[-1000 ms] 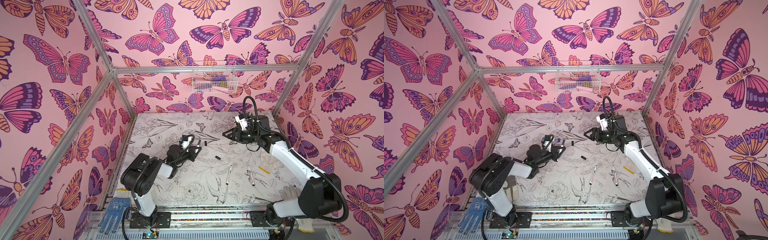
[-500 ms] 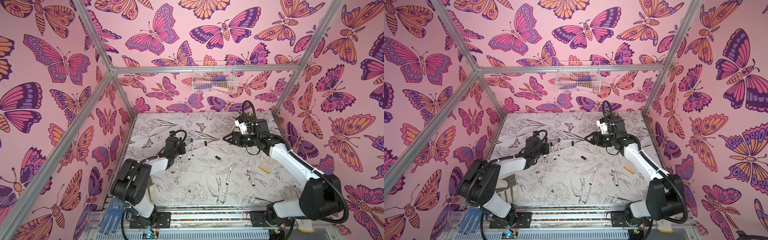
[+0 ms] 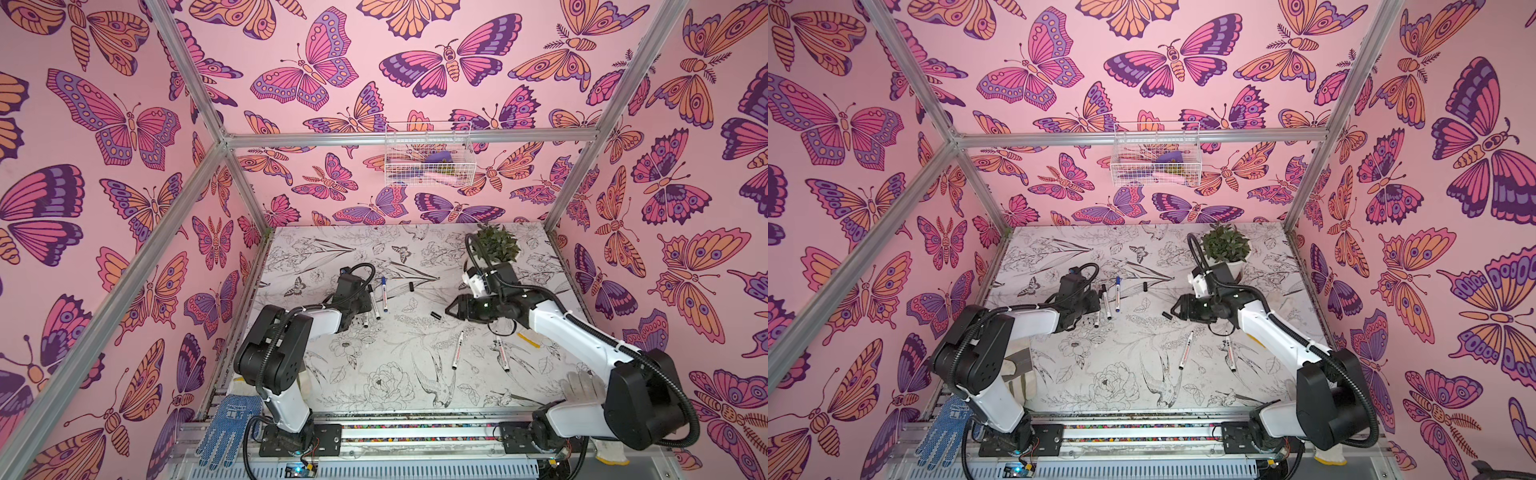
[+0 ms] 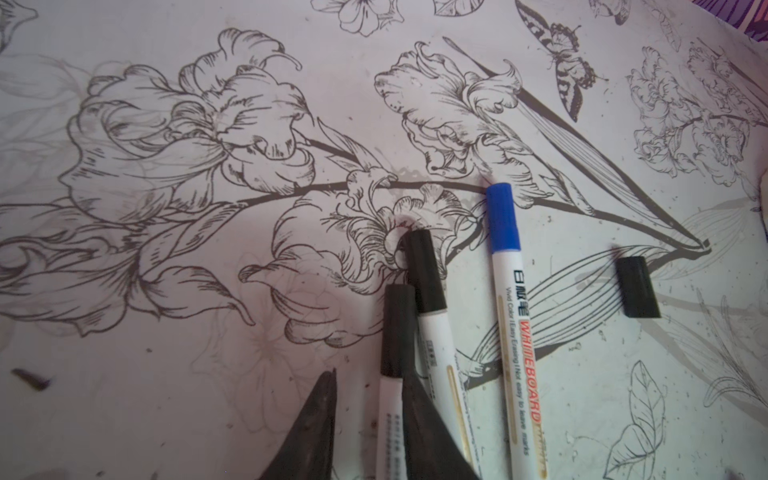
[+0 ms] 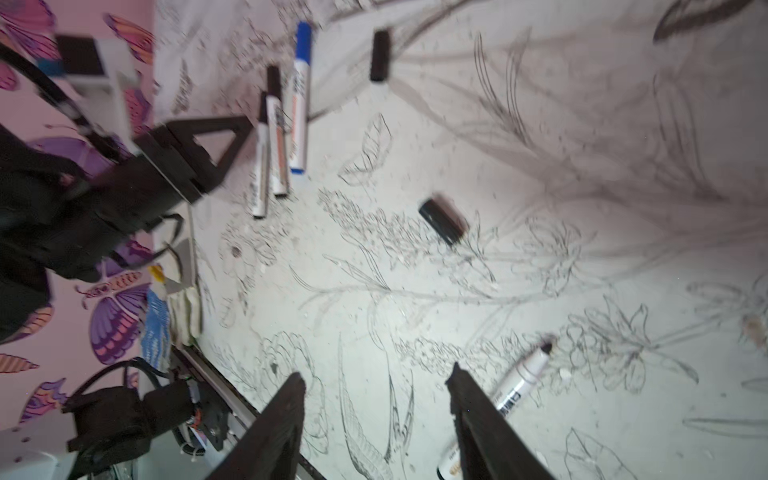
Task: Insert the pens into the pen caps
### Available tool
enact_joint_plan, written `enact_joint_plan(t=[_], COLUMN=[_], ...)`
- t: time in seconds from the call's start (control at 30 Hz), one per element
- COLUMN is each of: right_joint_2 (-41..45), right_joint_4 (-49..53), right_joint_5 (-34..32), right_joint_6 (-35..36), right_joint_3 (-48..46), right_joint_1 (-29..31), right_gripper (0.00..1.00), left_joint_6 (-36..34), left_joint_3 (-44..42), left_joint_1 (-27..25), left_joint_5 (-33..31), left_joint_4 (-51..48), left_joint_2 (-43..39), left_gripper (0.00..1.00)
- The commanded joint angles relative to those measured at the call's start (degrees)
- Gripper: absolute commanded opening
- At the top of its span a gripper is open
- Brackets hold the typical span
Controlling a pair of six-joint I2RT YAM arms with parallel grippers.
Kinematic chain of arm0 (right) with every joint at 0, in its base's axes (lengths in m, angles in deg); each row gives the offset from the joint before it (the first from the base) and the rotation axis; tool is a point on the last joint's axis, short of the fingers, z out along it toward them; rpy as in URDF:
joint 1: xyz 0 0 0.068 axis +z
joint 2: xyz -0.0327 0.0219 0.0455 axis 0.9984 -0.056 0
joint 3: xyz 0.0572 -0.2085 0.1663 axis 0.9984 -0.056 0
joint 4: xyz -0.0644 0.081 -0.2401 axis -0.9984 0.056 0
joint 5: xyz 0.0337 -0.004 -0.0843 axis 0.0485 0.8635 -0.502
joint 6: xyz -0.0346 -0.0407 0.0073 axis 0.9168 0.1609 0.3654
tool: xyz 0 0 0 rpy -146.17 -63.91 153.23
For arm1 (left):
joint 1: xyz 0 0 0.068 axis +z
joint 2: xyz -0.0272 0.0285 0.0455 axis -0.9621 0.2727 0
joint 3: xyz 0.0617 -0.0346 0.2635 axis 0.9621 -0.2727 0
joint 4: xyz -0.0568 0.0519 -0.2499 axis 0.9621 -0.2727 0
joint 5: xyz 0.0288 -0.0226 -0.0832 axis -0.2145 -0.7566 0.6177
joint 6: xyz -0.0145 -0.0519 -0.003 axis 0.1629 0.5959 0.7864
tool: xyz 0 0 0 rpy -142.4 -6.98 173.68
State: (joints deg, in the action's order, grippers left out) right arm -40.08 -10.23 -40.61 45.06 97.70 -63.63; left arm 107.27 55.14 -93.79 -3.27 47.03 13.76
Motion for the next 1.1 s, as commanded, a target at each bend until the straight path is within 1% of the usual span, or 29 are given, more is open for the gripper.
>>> enact_joint_plan(t=[0.0, 0.2, 0.33, 0.4, 0.5, 0.57, 0.63, 0.67, 0.77, 0.93, 1.0, 1.07], right_joint_2=[-0.3, -0.1, -3.0, -4.9, -8.1, -10.1, -12.2, -13.3, -15.7, -18.1, -17.0, -14.5], right_joint_4=[2.8, 6.0, 5.8, 5.6, 6.2, 6.6, 6.8, 7.2, 8.7, 9.8, 9.2, 7.2], right_joint_5=[-5.4, -10.5, -11.3, -11.4, -12.0, -12.0, -12.7, -13.4, -14.8, -16.2, -15.6, -13.0], right_joint_6=[-1.5, -1.4, -1.6, -2.0, -1.8, -1.7, -1.7, -1.6, -1.5, -1.3, -1.4, -2.1], right_joint_3=[-2.0, -4.2, -4.6, -4.4, -3.4, -2.9, -2.5, -2.0, -0.3, 2.3, 3.1, 3.6], right_joint_1=[1.1, 2.2, 2.7, 3.3, 3.9, 4.2, 4.7, 5.3, 6.7, 7.2, 6.2, 4.1], right_gripper=[0.58, 0.58, 0.56, 0.55, 0.54, 0.52, 0.47, 0.43, 0.34, 0.11, 0.06, 0.03], left_joint_6=[0.5, 0.6, -0.5, -1.7, -4.7, -7.7, -9.9, -10.5, -11.1, -12.9, -13.9, -15.2], left_joint_3=[1.4, 1.0, 0.8, 0.8, 1.1, 1.4, 1.9, 2.0, 2.3, 2.8, 2.8, 3.0], left_joint_1=[0.3, 0.3, 0.0, -0.7, -3.0, -5.6, -7.7, -8.5, -9.8, -10.2, -10.2, -10.3], left_joint_5=[0.9, 1.5, 2.4, 3.3, 4.8, 4.7, 4.9, 5.4, 8.4, 17.1, 20.4, 25.0], left_joint_4=[-0.2, 2.0, 2.1, 2.0, 1.3, 0.4, -0.2, -0.2, -0.2, 0.0, -0.1, -0.2], left_joint_2=[1.5, -0.3, -3.3, -4.6, -6.2, -6.9, -7.2, -7.2, -6.9, -6.4, -6.7, -7.1], left_gripper=[0.32, 0.36, 0.4, 0.44, 0.47, 0.49, 0.5, 0.51, 0.52, 0.52, 0.54, 0.56])
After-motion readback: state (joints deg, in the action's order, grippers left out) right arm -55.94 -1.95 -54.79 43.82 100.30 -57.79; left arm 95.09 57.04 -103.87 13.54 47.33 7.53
